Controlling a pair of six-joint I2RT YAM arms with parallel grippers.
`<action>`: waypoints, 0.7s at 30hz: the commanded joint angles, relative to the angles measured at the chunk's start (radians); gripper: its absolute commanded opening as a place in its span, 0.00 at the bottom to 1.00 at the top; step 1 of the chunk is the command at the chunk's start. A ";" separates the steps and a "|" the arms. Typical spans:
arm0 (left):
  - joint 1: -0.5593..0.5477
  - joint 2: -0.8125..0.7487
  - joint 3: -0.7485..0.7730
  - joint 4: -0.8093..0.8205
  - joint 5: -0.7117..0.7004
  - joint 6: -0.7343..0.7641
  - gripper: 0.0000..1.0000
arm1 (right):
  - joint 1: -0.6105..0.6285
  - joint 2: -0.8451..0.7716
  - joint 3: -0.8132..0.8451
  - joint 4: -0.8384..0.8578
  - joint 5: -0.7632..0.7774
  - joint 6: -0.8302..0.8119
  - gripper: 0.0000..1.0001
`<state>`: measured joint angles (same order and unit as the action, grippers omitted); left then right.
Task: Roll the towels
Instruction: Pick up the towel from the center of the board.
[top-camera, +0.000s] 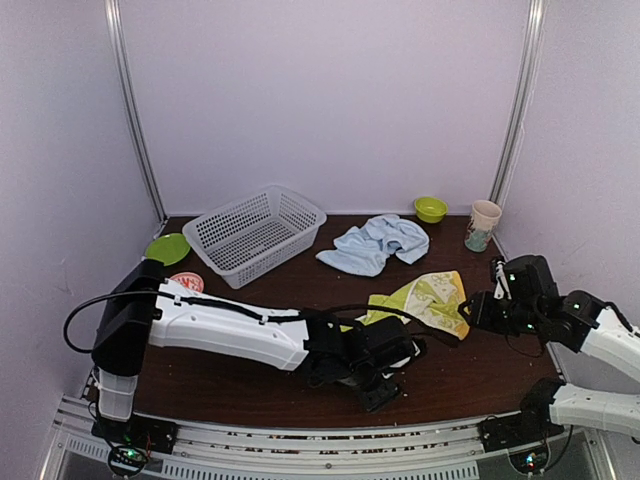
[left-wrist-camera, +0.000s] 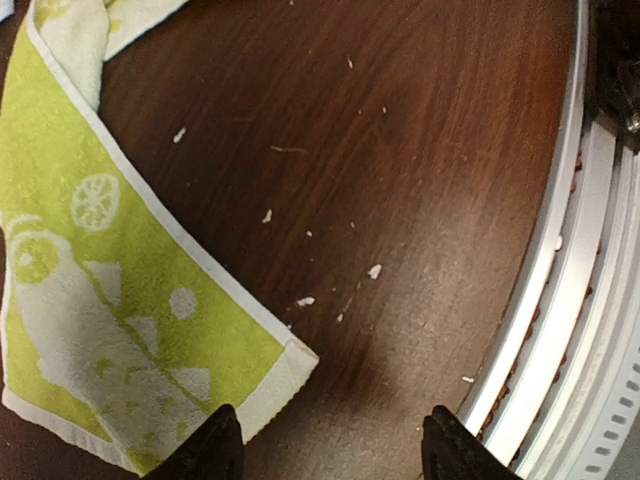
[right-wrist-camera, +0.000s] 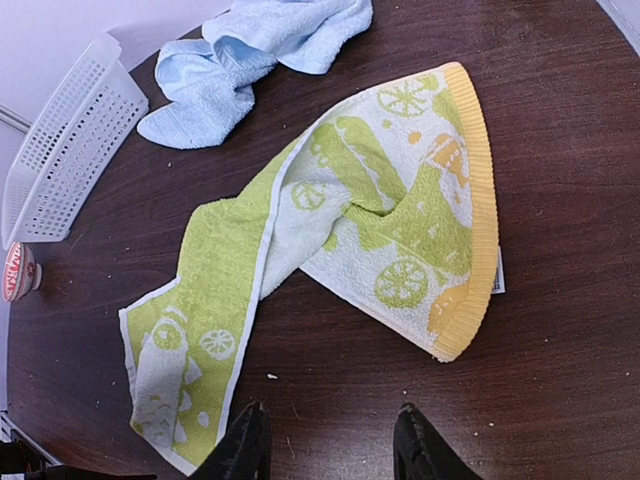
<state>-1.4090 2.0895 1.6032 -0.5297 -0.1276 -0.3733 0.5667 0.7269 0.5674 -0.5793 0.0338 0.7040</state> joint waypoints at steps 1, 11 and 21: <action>0.005 0.055 0.082 -0.052 0.032 0.013 0.62 | -0.017 -0.027 0.030 -0.041 0.010 -0.031 0.42; 0.025 0.200 0.249 -0.213 -0.035 -0.026 0.60 | -0.022 -0.050 0.052 -0.057 0.012 -0.034 0.42; 0.039 0.243 0.267 -0.260 -0.032 -0.049 0.53 | -0.027 -0.047 0.084 -0.070 0.015 -0.044 0.42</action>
<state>-1.3731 2.3138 1.8404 -0.7536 -0.1520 -0.4103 0.5488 0.6868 0.6201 -0.6361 0.0341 0.6754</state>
